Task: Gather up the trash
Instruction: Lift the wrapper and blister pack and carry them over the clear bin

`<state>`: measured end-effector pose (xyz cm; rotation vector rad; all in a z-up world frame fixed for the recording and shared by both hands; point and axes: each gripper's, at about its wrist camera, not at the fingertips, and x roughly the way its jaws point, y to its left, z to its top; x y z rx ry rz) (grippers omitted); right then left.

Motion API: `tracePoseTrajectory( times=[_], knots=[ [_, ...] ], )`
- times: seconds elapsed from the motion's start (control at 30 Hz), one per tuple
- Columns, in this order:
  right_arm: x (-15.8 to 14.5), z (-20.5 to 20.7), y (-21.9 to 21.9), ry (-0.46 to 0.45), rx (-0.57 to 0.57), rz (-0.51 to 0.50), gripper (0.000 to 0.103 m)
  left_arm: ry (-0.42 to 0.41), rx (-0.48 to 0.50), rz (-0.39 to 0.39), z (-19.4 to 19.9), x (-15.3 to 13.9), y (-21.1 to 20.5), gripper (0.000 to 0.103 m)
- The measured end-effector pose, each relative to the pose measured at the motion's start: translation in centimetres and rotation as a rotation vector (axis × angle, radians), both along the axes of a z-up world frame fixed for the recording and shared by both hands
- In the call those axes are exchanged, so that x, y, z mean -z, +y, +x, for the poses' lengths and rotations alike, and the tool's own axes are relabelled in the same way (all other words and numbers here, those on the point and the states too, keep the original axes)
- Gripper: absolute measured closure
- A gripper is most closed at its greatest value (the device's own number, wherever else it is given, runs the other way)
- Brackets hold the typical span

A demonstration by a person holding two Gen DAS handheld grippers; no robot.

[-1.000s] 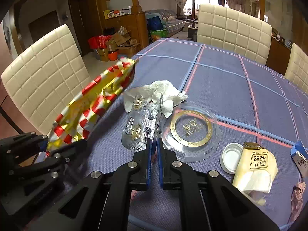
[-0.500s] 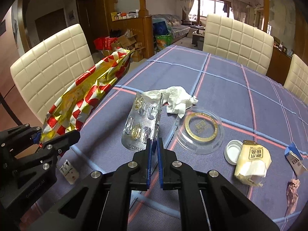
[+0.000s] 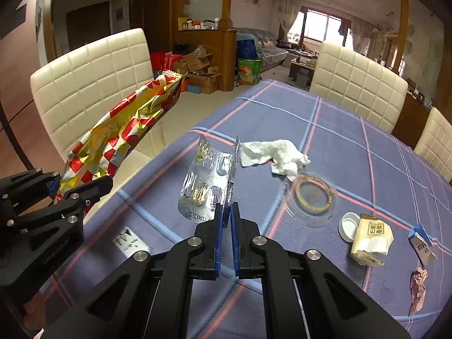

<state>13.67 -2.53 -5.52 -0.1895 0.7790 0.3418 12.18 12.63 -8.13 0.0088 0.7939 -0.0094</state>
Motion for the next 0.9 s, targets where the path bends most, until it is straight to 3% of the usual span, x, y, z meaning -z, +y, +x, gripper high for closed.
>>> tracePoseTrajectory(
  times=[0.2, 0.53, 0.9],
  knots=[
    [-0.4, -0.2, 2.1, -0.017, -0.031, -0.023, 0.097, -0.038, -0.051, 0.007, -1.3, -0.4, 1.9, 0.08],
    [-0.2, 0.4, 6.3, -0.022, -0.098, -0.043, 0.097, -0.049, -0.14, -0.012, -1.9, -0.1, 6.2, 0.08],
    [0.6, 2.0, 11.7, -0.022, -0.183, -0.062, 0.097, -0.051, -0.21, 0.021, -1.8, 0.8, 8.8, 0.08]
  ],
)
